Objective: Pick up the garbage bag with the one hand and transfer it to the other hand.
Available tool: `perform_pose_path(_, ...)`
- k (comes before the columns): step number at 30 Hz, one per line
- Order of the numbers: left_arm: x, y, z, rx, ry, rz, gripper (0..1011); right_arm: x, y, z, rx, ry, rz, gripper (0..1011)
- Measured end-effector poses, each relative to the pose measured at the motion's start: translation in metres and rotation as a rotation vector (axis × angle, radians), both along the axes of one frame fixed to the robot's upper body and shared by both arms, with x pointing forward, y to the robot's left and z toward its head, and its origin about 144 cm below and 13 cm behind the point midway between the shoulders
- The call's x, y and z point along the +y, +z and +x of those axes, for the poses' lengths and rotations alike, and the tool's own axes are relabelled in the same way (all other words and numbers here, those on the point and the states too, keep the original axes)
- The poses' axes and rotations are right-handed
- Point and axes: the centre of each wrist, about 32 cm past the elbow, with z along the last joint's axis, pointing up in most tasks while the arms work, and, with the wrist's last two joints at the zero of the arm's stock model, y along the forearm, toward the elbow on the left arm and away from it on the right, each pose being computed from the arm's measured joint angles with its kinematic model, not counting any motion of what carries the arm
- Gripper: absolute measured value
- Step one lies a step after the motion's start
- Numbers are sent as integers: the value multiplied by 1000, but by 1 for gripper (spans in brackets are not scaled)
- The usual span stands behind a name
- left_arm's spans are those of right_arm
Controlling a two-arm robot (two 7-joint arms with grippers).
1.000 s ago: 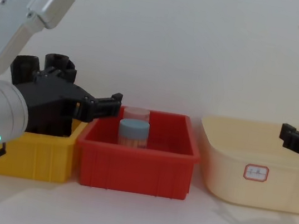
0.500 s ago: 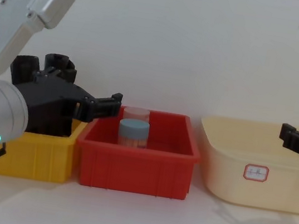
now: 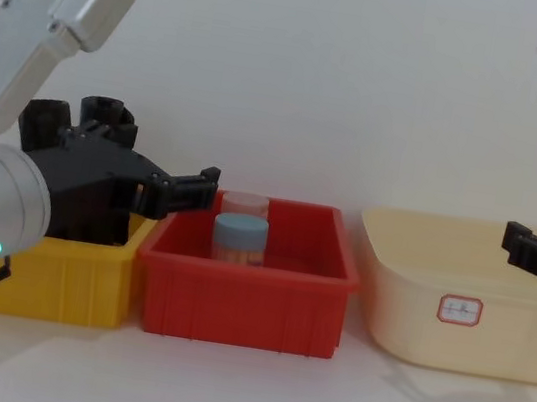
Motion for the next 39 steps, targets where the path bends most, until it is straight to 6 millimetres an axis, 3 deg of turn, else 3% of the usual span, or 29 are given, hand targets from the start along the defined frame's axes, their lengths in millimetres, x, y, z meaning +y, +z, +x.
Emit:
perform_pose_path(20,3,-2,-15,17,-2,-18,1001,0,1,-3,-2,6,9,1000)
perform_pose_path(39,33,8,-41,71,23,-115,1001,-1,3,-6,-8,13,18,1000)
